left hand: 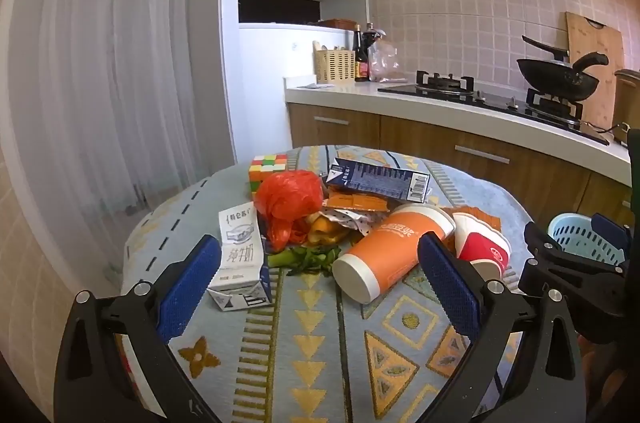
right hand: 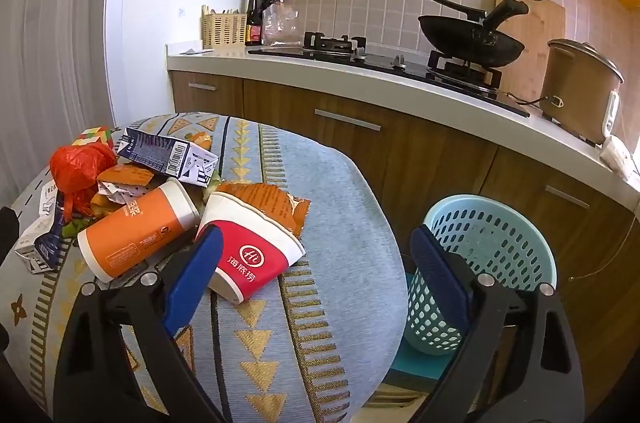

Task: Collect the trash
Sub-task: 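Move both grippers toward the orange and red paper cups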

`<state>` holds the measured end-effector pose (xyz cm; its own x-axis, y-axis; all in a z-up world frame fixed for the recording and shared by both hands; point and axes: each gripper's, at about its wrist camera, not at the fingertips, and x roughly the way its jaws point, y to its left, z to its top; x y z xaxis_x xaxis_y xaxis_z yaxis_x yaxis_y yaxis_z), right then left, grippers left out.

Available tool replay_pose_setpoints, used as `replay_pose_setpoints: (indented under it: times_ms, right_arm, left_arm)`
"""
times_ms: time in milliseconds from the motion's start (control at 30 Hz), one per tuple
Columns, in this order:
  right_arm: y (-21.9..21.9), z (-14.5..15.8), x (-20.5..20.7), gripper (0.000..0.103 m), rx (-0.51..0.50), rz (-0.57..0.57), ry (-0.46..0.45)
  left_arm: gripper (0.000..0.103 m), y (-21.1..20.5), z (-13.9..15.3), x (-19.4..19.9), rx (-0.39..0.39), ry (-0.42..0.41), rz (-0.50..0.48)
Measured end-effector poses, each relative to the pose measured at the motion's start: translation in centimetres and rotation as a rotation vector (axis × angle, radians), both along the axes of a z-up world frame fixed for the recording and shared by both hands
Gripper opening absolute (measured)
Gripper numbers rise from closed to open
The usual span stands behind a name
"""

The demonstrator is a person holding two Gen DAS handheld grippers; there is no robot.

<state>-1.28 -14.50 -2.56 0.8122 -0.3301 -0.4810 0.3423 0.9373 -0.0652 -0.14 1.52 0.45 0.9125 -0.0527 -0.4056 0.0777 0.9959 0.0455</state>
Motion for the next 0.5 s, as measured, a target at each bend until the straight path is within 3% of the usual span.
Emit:
replay_pose_setpoints:
  times_ms: [500]
  right_arm:
    - [-0.05, 0.04, 0.0, 0.083, -0.003, 0.001, 0.006]
  left_arm:
    - [0.095, -0.46, -0.2, 0.16, 0.0, 0.016, -0.032]
